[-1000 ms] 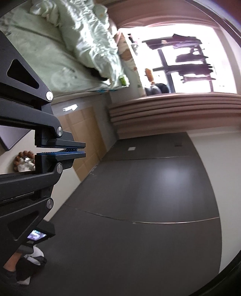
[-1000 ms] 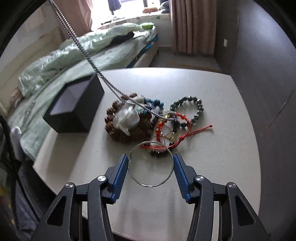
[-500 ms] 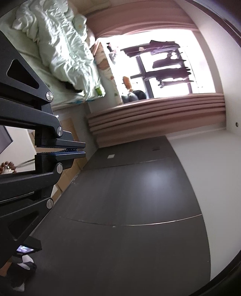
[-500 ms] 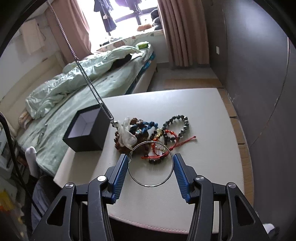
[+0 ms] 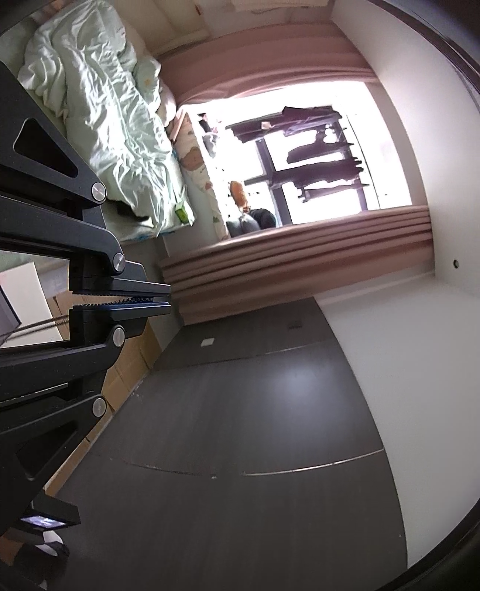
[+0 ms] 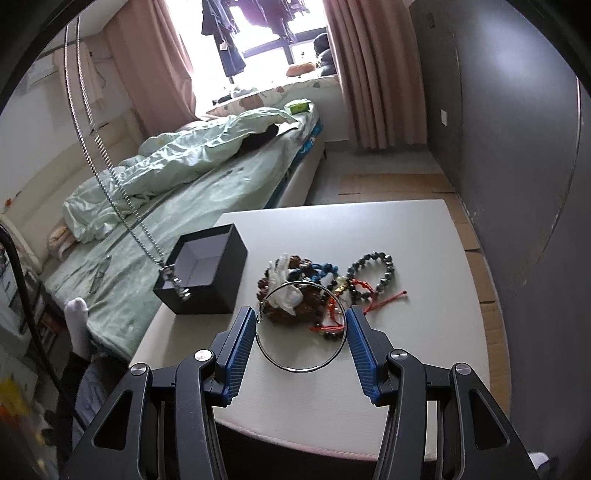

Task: Organize jewelry
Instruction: 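Lift the silver chain with the left tool and lower it into the black box, then open the left tool to drop the chain in the box and withdraw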

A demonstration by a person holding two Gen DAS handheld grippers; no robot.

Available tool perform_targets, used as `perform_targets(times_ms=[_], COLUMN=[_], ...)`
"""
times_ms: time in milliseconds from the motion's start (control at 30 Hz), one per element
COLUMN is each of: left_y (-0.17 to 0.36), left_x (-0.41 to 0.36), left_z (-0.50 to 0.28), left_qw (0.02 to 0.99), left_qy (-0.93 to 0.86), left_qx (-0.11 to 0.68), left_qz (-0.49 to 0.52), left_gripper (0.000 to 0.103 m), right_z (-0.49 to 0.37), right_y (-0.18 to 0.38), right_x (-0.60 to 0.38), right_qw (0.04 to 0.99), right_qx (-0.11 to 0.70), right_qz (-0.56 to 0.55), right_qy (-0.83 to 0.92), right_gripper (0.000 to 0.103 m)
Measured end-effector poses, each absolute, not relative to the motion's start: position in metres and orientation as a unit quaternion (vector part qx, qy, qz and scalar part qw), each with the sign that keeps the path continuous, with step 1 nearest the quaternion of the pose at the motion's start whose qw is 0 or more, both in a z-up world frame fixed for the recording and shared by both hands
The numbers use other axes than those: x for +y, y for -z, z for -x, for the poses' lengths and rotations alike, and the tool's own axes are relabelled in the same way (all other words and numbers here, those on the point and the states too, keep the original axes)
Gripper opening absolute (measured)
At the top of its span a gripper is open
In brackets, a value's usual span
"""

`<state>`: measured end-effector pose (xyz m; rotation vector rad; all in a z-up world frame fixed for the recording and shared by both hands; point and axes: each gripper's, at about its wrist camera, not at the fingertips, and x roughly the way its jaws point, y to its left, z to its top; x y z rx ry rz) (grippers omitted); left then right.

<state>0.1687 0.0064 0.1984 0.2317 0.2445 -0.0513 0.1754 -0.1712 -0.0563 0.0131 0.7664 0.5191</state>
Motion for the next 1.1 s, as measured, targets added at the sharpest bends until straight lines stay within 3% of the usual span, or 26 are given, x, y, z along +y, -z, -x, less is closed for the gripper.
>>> perform_targets(times_ms=[400,1100], left_y=[-0.182,-0.049], left_x=[0.035,0.065], left_z=[-0.174,-0.196], left_qw=[0.986,0.963], left_qy=[0.013,0.060], left_qx=[0.136,0.261], left_qz=[-0.096,0.002], left_gripper=[0.002,0.002], right_z=[-0.175,-0.194], right_y=[0.057,0.055], right_x=[-0.151,-0.084], right_qw=[0.892,0.883], right_qx=[0.373,0.381], right_qz=[0.009,0.049], right_qy=[-0.255,-0.270], right_gripper=[0.051,0.051])
